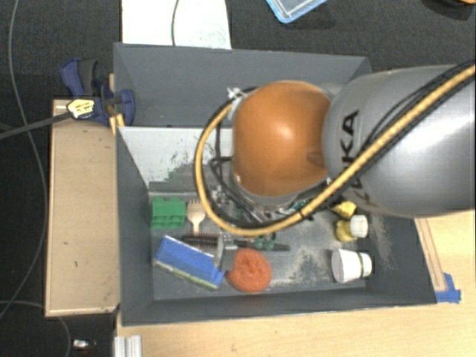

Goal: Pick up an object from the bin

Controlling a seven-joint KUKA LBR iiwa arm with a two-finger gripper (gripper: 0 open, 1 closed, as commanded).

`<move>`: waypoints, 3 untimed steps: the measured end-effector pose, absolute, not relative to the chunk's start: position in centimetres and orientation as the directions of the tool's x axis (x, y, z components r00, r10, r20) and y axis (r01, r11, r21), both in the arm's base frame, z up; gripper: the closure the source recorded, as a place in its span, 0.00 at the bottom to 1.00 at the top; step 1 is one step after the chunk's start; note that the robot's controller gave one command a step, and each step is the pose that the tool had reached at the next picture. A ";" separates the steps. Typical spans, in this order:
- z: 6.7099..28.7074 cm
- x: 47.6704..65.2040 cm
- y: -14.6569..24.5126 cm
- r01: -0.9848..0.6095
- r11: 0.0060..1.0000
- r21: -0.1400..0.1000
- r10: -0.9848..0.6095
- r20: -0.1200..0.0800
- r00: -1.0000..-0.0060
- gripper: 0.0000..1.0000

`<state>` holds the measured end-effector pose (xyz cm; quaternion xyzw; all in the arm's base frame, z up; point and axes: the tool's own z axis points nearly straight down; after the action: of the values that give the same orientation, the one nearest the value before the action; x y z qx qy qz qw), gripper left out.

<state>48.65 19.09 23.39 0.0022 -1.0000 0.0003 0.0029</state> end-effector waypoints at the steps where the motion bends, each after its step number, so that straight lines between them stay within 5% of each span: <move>1: 23.8 48.8 19.0 0.000 1.000 0.001 0.000 -0.002 -1.000 0.00; 2: 17.4 48.7 16.8 -0.071 0.997 0.002 -0.071 -0.007 -0.997 0.00; 3: 14.2 48.4 14.8 0.033 0.999 0.006 0.033 -0.011 -0.999 0.00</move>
Offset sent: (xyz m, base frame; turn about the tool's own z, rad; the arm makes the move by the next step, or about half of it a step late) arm -0.0028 -0.0346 -0.0961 -0.1002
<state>48.41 14.78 14.21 -0.0167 -0.9998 -0.0028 -0.0056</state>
